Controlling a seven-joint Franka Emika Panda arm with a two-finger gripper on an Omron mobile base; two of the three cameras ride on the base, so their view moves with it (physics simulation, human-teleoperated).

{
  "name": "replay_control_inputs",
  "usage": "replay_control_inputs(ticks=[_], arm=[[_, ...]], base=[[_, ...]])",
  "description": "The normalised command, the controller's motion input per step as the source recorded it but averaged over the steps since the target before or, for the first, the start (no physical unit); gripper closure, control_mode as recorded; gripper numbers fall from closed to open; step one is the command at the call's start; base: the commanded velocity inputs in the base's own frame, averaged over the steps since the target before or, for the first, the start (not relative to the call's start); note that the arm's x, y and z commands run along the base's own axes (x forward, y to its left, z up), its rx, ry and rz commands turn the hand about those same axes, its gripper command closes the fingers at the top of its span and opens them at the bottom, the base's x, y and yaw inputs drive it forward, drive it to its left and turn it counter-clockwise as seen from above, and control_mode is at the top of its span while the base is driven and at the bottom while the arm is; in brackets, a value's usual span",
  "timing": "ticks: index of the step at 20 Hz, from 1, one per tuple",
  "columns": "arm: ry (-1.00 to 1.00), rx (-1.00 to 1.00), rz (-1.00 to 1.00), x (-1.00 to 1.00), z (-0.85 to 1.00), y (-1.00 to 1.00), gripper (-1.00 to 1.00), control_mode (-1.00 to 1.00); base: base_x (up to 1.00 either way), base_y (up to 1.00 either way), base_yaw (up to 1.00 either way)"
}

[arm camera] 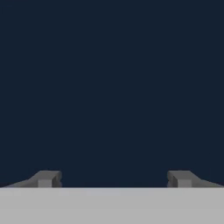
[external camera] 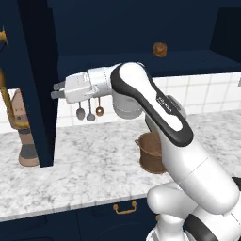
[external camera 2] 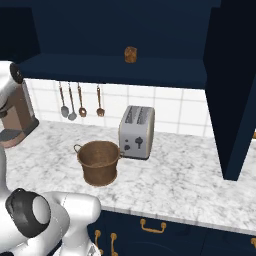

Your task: Open the cabinet, pick up the bread from the cabinet and place it in the basket. Then move the basket to the dining counter.

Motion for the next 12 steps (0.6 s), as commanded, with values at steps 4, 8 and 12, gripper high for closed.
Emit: replay_control_inputs(ticks=[4,8,12], arm=[[0.00,-0.07,-0.03,-0.23,0.00,0.84,-1.00,-1.00],[-0.01,0.00,0.00,-0.02,0.00,0.02,-1.00,-1.00],[-0.02,0.00,-0.11,-0.14,0.07,-0.78,-1.00,-1.00]], base=[[0.00,0.00,0.00],[0.00,0.00,0.00],[0.00,0.00,0.00]])
